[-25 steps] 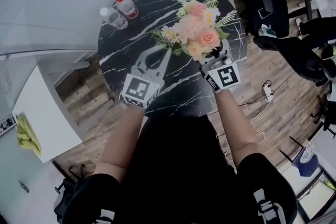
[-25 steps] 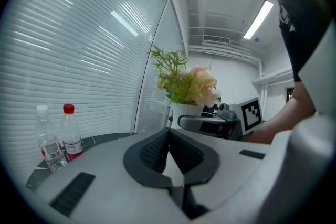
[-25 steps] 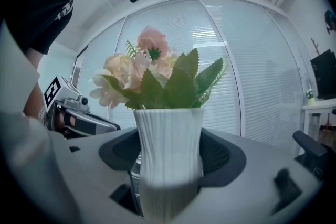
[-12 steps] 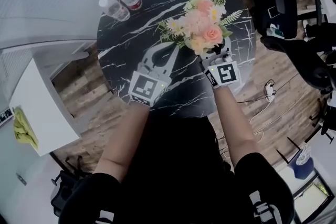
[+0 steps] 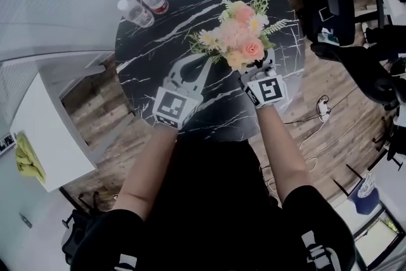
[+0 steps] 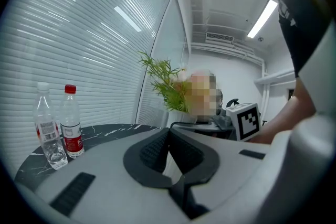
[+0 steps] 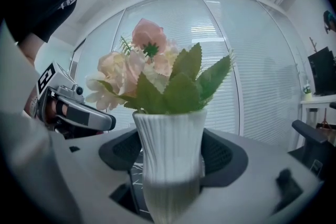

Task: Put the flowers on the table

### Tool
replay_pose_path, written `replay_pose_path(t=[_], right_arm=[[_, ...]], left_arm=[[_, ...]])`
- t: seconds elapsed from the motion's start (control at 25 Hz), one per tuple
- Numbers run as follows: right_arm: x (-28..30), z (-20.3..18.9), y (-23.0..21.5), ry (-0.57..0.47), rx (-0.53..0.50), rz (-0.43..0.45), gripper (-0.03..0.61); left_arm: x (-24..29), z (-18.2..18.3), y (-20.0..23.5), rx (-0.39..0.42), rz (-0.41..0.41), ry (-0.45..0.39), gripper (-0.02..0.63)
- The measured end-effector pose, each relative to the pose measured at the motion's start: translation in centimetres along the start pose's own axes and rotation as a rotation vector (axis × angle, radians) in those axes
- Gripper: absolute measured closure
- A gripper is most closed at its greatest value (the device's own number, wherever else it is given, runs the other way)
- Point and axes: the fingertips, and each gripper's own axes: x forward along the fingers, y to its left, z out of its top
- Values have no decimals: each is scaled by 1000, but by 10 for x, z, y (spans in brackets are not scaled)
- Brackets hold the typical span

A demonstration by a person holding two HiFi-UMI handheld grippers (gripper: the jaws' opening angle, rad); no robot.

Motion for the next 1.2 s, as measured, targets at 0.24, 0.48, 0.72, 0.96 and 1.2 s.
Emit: replay_pose_path(t=[0.24,0.48,0.72,0.96,1.2], right_arm=[[-4,0,0,27,6,10,238],[-14,4,-1,39,14,9,233],[-38,8,5,71,12,40,232],[-78,13,9,86,30,51,232],[-125,30,24,94,51,111,233]], left_arm=[[-3,4,-4,7,5,-1,606],[-9,6,-10,16,10,0,606],[-22,8,-21,29,31,-3,606],[-44,12,-44,42,74,-5,606],[-75,20,-75,82,138,-14,606]])
